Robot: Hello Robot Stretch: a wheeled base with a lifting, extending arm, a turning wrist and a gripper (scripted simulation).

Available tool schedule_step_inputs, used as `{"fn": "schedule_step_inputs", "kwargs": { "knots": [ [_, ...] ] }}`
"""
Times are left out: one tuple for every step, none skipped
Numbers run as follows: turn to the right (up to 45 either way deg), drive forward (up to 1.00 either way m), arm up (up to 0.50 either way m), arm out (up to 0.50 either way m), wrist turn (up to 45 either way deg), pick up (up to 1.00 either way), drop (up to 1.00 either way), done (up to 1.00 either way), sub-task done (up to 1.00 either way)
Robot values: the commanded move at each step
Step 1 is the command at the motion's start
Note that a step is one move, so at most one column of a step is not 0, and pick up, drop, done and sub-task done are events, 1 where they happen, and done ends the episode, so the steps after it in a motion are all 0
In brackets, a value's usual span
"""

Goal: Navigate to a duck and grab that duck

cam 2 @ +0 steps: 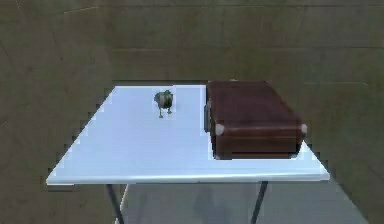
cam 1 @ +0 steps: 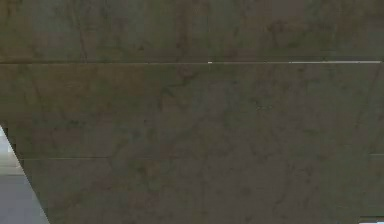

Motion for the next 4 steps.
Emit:
{"fn": "schedule_step_inputs", "kwargs": {
  "knots": [
    [45.0,0.0,0.0,0.0,0.0,0.0,0.0,0.0,0.0],
    [33.0,0.0,0.0,0.0,0.0,0.0,0.0,0.0,0.0],
    [0.0,0.3,0.0,0.0,0.0,0.0,0.0,0.0,0.0],
    [-45.0,0.0,0.0,0.0,0.0,0.0,0.0,0.0,0.0]
  ]
}}
